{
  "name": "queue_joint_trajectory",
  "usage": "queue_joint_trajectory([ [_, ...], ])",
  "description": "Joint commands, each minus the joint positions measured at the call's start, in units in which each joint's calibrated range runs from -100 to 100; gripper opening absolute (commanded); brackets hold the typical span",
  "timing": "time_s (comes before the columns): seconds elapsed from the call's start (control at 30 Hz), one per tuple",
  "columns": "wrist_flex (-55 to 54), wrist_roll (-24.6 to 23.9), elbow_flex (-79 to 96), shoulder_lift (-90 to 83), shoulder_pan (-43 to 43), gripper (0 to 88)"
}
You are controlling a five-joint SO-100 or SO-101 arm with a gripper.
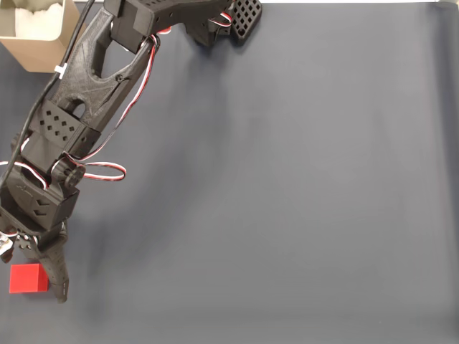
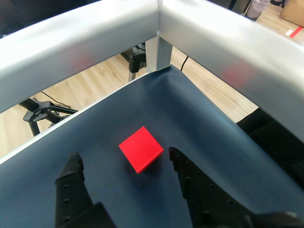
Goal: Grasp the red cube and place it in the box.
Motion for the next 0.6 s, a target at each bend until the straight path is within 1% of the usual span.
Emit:
queue_joint_trajectory([
  [0.0,-1.2,-0.3,-4.3,-0.6,-0.2,41.9],
  [0.57,-1.9,-0.5,-7.5,3.5,-0.1,41.9],
])
